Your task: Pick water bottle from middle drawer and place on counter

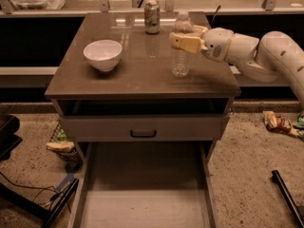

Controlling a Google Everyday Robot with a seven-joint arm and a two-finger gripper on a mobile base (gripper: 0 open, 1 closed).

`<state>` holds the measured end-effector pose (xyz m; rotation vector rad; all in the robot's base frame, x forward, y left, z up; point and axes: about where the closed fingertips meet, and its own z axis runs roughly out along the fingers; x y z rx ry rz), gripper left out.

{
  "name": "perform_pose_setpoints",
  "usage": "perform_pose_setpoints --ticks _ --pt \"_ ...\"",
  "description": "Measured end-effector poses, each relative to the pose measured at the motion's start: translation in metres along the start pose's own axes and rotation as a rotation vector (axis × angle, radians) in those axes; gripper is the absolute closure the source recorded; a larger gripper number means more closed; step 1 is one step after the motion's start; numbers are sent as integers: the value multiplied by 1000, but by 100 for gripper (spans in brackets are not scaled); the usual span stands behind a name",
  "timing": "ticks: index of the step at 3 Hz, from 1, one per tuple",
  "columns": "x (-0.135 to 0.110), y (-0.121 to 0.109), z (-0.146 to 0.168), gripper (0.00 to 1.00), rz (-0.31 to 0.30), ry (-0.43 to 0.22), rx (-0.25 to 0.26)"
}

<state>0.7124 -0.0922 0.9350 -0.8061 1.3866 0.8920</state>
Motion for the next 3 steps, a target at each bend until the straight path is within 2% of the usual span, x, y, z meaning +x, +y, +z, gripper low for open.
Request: perform_pose_setpoints --ticks 1,2,3 --pt "0 0 0 13 0 0 0" --pt "0 2 3 0 0 0 -5" --pt "0 2 3 0 0 -1 -5"
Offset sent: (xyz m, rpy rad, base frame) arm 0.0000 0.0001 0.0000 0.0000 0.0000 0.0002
